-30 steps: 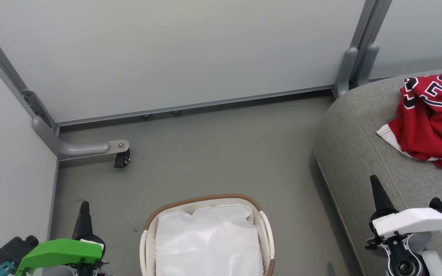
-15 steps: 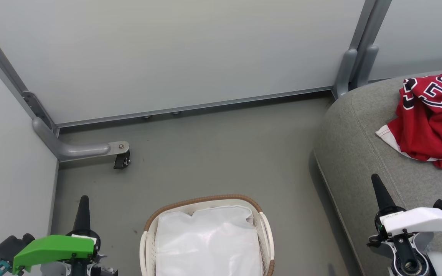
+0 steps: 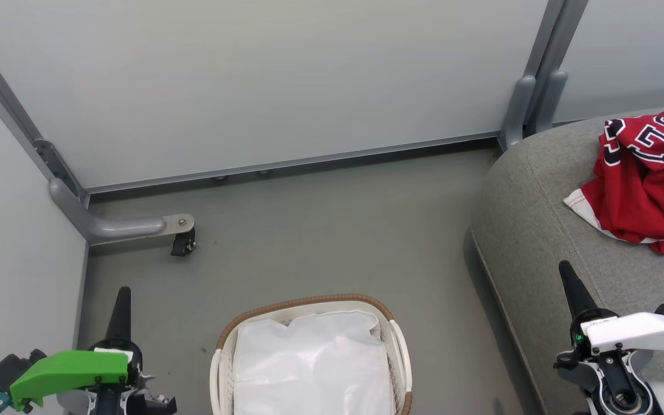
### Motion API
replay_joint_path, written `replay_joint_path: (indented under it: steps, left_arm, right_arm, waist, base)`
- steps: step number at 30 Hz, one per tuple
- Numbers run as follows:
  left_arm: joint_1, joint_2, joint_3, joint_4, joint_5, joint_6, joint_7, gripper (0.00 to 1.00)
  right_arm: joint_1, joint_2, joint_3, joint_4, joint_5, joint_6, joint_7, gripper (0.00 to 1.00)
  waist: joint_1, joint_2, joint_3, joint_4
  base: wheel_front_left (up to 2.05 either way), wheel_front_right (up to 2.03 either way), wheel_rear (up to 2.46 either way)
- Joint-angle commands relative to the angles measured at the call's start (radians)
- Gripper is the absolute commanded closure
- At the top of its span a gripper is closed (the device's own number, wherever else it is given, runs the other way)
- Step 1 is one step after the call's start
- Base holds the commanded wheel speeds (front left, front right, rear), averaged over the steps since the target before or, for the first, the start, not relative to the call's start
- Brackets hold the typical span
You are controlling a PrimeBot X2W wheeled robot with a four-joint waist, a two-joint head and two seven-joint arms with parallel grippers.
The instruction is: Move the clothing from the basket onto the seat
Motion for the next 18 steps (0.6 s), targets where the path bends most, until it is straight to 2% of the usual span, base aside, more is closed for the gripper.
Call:
replay_joint_path:
  steps: [1,18]
  left_arm:
    - [-0.023,0.007,0.004,-0.010,-0.026,-0.005,0.005,1.00]
    - [-0.029,0.007,0.017,-0.023,-0.153,-0.014,0.040,1.00]
  right_arm:
    - [0.005,-0.004,-0.005,-0.012,0.025,-0.001,0.005,1.00]
    - [0.012,-0.002,-0.016,-0.028,0.161,-0.001,0.040,1.00]
  waist:
    - [0.0000,0.0000,0.000,0.000]
    - [0.0000,0.0000,-0.007,-0.001]
  base:
    - [0.00,0.00,0.00]
    - [0.00,0.00,0.00]
